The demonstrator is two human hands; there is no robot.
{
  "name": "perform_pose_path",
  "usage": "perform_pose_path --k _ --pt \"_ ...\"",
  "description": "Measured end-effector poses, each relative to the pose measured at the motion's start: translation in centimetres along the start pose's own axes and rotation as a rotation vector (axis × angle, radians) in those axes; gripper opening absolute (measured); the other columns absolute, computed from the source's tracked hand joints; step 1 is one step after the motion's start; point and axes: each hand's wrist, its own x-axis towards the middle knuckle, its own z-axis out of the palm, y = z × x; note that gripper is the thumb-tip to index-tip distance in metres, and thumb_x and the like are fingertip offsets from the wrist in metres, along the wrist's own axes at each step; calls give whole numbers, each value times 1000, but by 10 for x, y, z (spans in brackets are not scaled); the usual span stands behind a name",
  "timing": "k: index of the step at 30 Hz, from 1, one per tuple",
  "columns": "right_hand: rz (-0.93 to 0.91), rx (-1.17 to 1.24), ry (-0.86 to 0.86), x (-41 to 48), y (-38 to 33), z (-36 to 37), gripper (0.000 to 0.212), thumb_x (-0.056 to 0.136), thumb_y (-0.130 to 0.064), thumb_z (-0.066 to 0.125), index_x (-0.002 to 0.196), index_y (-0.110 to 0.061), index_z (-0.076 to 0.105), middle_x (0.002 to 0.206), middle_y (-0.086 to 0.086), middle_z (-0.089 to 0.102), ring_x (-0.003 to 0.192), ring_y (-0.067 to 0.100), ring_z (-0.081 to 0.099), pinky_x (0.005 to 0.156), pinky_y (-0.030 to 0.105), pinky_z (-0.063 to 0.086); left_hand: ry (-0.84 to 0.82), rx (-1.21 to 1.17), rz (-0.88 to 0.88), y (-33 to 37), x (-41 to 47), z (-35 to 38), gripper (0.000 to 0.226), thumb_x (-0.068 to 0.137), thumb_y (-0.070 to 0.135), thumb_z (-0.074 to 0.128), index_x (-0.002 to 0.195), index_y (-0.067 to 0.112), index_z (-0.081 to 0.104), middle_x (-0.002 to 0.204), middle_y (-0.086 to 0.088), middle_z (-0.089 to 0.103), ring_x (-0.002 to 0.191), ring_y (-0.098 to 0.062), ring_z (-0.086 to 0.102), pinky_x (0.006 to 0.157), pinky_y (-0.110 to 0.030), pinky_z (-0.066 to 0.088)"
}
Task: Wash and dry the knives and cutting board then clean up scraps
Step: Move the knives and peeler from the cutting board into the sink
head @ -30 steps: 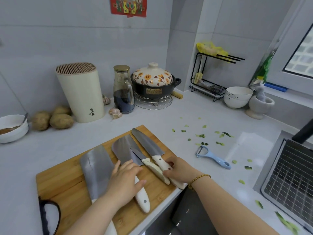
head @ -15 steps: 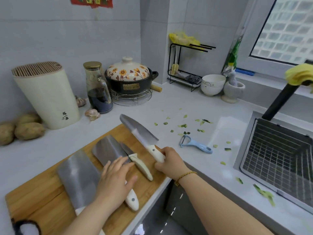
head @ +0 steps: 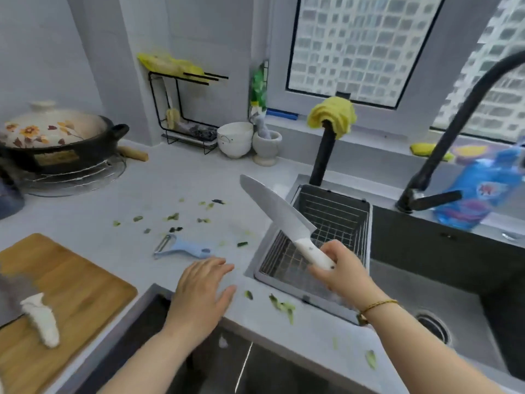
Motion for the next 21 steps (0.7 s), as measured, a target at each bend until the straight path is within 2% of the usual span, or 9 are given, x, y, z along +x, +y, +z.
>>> perform_pose_path --k 5,7,8,9,11,12,15,19,21 --pt "135 14 134 -7 93 -74 19 82 -16 63 93 -18 48 84 0 56 76 28 59 71 42 53 -167 -22 117 81 35 67 62 75 47 28 111 13 65 115 1 63 113 -20 58 98 -29 29" --pt "198 18 181 -12 129 -103 19 81 -12 63 93 -16 48 83 2 56 74 26 57 69 39 50 -179 39 181 108 46 92 50 76 43 34 101 17 69 103 4 69 99 -17 66 89 -28 40" --pt "222 16 195 -14 145 -115 19 81 -11 63 91 -16 48 81 2 55 73 24 55 66 37 48 -201 67 201 119 50 101 51 76 44 32 101 18 69 104 4 69 99 -16 66 89 -29 42" --pt "245 4 207 -15 162 -126 19 81 -11 63 88 -17 48 79 1 55 71 23 54 64 35 46 -261 34 188 132 55 110 59 76 47 28 109 17 65 113 3 65 109 -17 61 96 -29 38" --pt "294 -39 221 -17 194 -143 21 79 -12 64 79 -23 46 77 1 56 68 23 53 66 38 48 -259 -21 172 147 64 127 73 76 55 17 131 19 49 137 4 45 133 -14 36 110 -24 11" --pt "327 -58 219 -17 210 -149 22 79 -13 64 78 -25 45 78 2 57 68 24 54 68 40 49 -241 -13 179 152 67 137 67 82 55 22 136 20 41 143 5 37 138 -13 26 110 -22 3" --pt "411 -129 174 -11 247 -159 19 79 -17 64 88 -19 48 83 5 59 66 24 55 65 37 48 -212 35 168 155 79 158 49 95 33 43 141 21 33 149 3 28 142 -12 15 109 -21 -5" --pt "500 -254 79 12 277 -157 20 79 -20 61 91 -19 45 77 -1 55 68 21 53 61 27 40 -254 168 117 154 90 169 55 96 42 36 145 25 20 153 7 15 143 -11 3 113 -25 -7" --pt "520 -329 11 27 283 -148 18 80 -23 59 89 -21 43 80 -3 54 75 21 52 61 26 35 -249 161 101 153 91 170 54 95 40 42 143 21 28 152 3 22 143 -14 10 111 -26 -7"
